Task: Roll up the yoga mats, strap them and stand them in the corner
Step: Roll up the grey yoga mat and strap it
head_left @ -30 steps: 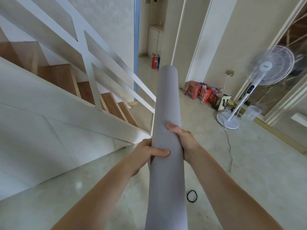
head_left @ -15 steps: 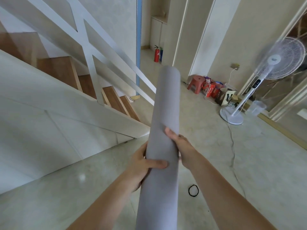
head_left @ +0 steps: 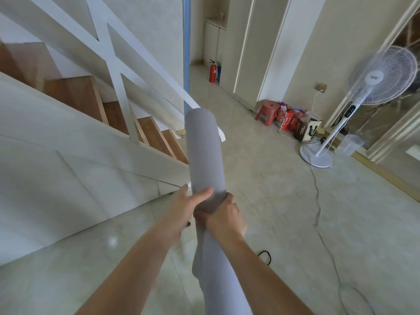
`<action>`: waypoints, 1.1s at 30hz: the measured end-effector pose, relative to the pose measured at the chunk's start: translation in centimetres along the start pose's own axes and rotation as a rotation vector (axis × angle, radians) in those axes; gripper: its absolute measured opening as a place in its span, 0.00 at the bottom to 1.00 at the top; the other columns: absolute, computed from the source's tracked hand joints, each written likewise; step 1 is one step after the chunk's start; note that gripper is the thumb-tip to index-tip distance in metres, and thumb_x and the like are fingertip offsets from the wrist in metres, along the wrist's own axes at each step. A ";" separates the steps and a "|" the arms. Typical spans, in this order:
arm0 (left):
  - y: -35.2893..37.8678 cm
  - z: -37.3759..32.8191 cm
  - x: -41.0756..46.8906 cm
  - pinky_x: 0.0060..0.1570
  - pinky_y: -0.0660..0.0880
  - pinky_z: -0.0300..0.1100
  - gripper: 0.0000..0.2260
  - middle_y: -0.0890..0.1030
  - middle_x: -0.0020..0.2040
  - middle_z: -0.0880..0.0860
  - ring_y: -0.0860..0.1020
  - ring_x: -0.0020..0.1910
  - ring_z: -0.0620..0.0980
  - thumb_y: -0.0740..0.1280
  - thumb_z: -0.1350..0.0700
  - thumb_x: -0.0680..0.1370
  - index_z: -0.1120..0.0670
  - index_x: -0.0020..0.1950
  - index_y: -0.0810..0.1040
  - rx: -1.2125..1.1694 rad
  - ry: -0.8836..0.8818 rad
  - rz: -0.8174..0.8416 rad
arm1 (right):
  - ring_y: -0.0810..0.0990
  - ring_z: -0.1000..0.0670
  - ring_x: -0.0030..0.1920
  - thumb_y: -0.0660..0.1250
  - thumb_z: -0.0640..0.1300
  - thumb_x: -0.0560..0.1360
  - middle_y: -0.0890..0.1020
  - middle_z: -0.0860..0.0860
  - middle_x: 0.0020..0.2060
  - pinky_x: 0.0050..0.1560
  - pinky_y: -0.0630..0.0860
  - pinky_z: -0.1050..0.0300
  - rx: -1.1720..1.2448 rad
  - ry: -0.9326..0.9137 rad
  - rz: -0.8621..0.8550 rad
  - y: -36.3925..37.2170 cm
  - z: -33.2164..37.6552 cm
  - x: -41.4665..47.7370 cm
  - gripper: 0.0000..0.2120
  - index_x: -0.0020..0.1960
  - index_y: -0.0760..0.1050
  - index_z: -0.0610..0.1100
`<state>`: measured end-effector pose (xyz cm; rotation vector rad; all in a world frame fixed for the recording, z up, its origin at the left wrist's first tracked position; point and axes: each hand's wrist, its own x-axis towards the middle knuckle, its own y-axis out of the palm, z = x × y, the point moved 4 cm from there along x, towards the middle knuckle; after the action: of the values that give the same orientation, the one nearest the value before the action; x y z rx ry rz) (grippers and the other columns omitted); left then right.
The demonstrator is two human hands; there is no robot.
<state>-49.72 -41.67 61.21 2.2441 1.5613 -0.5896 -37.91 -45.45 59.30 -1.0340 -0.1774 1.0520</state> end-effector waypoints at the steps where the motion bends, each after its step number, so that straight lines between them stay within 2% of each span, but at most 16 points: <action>1: -0.3 -1.0 1.0 0.49 0.76 0.48 0.42 0.77 0.62 0.48 0.79 0.56 0.53 0.78 0.34 0.59 0.46 0.68 0.67 0.070 0.031 -0.086 | 0.78 0.44 0.60 0.73 0.64 0.65 0.76 0.49 0.60 0.55 0.77 0.48 -0.069 -0.053 -0.014 0.6 0.2 -0.5 0.43 0.70 0.58 0.47; 4: 0.2 -3.3 2.8 0.60 0.77 0.57 0.54 0.73 0.63 0.53 0.75 0.61 0.60 0.78 0.31 0.52 0.51 0.70 0.60 0.153 -0.030 -0.302 | 0.74 0.46 0.64 0.71 0.60 0.71 0.72 0.49 0.64 0.54 0.76 0.51 -0.270 -0.198 -0.106 1.5 1.0 -1.6 0.43 0.75 0.53 0.45; 8: 0.0 -3.9 3.9 0.56 0.78 0.51 0.41 0.77 0.56 0.55 0.77 0.53 0.59 0.80 0.40 0.61 0.55 0.63 0.64 0.123 0.004 -0.477 | 0.69 0.46 0.67 0.71 0.61 0.69 0.67 0.49 0.69 0.57 0.75 0.51 -0.316 -0.350 -0.176 0.9 1.9 -1.6 0.49 0.79 0.48 0.45; 11: -0.8 -4.2 4.7 0.53 0.80 0.50 0.34 0.82 0.55 0.52 0.81 0.51 0.55 0.83 0.49 0.61 0.56 0.62 0.74 -0.059 0.095 -0.359 | 0.62 0.47 0.73 0.77 0.65 0.57 0.61 0.51 0.73 0.68 0.68 0.47 0.033 -0.242 0.141 -1.1 0.4 0.9 0.62 0.80 0.46 0.50; 14: -0.3 -4.0 4.5 0.54 0.82 0.53 0.25 0.86 0.54 0.53 0.84 0.53 0.57 0.81 0.56 0.65 0.56 0.60 0.80 -0.323 0.185 -0.138 | 0.70 0.51 0.70 0.83 0.60 0.49 0.68 0.57 0.72 0.67 0.72 0.48 0.344 -0.231 0.367 -3.9 -0.6 3.0 0.65 0.79 0.53 0.52; 16: 0.8 -3.8 4.4 0.58 0.80 0.56 0.24 0.84 0.58 0.55 0.82 0.58 0.59 0.78 0.56 0.67 0.56 0.62 0.80 -0.439 0.236 -0.030 | 0.76 0.54 0.61 0.84 0.53 0.52 0.76 0.60 0.62 0.60 0.77 0.50 0.297 -0.281 0.357 -5.7 -0.5 3.6 0.54 0.74 0.63 0.53; 19: 2.0 -3.7 3.9 0.54 0.80 0.50 0.22 0.84 0.57 0.55 0.81 0.59 0.59 0.75 0.54 0.72 0.58 0.65 0.78 -0.507 0.175 0.012 | 0.79 0.53 0.52 0.80 0.55 0.55 0.77 0.59 0.53 0.51 0.79 0.52 -0.012 -0.315 0.162 -7.8 0.1 4.4 0.47 0.69 0.63 0.55; 20: 2.0 -4.0 3.4 0.49 0.78 0.45 0.22 0.84 0.53 0.52 0.81 0.57 0.57 0.74 0.52 0.73 0.58 0.65 0.77 -0.335 0.140 -0.043 | 0.79 0.51 0.51 0.79 0.56 0.56 0.78 0.57 0.52 0.50 0.79 0.53 -0.150 -0.330 0.086 -8.3 0.2 4.7 0.46 0.69 0.61 0.55; 22: 0.8 -5.0 1.8 0.46 0.73 0.44 0.24 0.77 0.52 0.49 0.78 0.56 0.56 0.73 0.46 0.72 0.54 0.65 0.75 0.475 0.248 -0.277 | 0.80 0.47 0.52 0.76 0.57 0.61 0.77 0.54 0.53 0.47 0.76 0.54 -0.417 -0.401 -0.061 -9.0 0.3 5.2 0.41 0.68 0.60 0.54; 24: 1.1 -8.6 -1.4 0.54 0.73 0.49 0.22 0.76 0.58 0.50 0.76 0.59 0.56 0.74 0.47 0.71 0.49 0.64 0.76 1.162 0.755 -0.507 | 0.79 0.46 0.54 0.74 0.52 0.65 0.76 0.51 0.55 0.44 0.72 0.55 -0.596 -0.522 -0.161 -8.9 0.6 5.0 0.38 0.70 0.59 0.52; 25: 1.8 -10.0 -1.8 0.61 0.70 0.52 0.26 0.75 0.63 0.51 0.73 0.64 0.57 0.75 0.47 0.70 0.48 0.66 0.74 1.356 0.923 -0.453 | 0.79 0.45 0.52 0.74 0.49 0.66 0.76 0.51 0.54 0.42 0.70 0.55 -0.676 -0.610 -0.227 -8.6 0.7 4.7 0.38 0.71 0.61 0.51; 27: 2.7 -11.2 0.3 0.73 0.54 0.58 0.43 0.67 0.74 0.51 0.61 0.76 0.58 0.77 0.40 0.65 0.44 0.76 0.63 1.744 0.768 -0.115 | 0.80 0.45 0.44 0.76 0.43 0.59 0.79 0.49 0.48 0.38 0.72 0.53 -0.800 -0.816 -0.402 -7.9 0.7 3.8 0.39 0.68 0.69 0.48; 28: 2.6 -11.4 1.7 0.75 0.51 0.60 0.50 0.64 0.77 0.50 0.57 0.78 0.58 0.78 0.37 0.62 0.43 0.78 0.58 1.824 0.567 0.041 | 0.80 0.44 0.42 0.76 0.40 0.56 0.80 0.49 0.47 0.38 0.74 0.52 -0.797 -0.923 -0.483 -7.8 0.7 3.3 0.38 0.66 0.72 0.46; 30: 2.1 -11.4 3.8 0.70 0.66 0.58 0.53 0.71 0.73 0.48 0.70 0.71 0.54 0.81 0.37 0.54 0.41 0.76 0.61 1.650 0.231 0.272 | 0.80 0.42 0.46 0.72 0.37 0.60 0.81 0.47 0.50 0.43 0.76 0.48 -0.778 -1.117 -0.609 -8.2 0.7 2.6 0.34 0.66 0.71 0.44; 31: 2.1 -11.1 4.1 0.63 0.74 0.54 0.49 0.76 0.66 0.45 0.77 0.62 0.51 0.81 0.38 0.52 0.40 0.71 0.66 1.528 0.179 0.326 | 0.80 0.41 0.49 0.70 0.36 0.62 0.80 0.46 0.53 0.47 0.76 0.47 -0.778 -1.171 -0.648 -8.7 0.6 2.5 0.33 0.67 0.70 0.44; 33: 2.2 -11.0 3.7 0.50 0.79 0.46 0.38 0.80 0.52 0.41 0.80 0.48 0.48 0.78 0.38 0.53 0.39 0.60 0.70 1.497 0.320 0.259 | 0.79 0.41 0.56 0.71 0.38 0.63 0.78 0.45 0.59 0.53 0.75 0.45 -0.806 -1.184 -0.660 -9.4 0.7 2.2 0.36 0.70 0.67 0.45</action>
<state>-44.94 -33.95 68.82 3.5999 0.8582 -1.7933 -31.17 -44.21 66.20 -0.7919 -1.8871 0.8424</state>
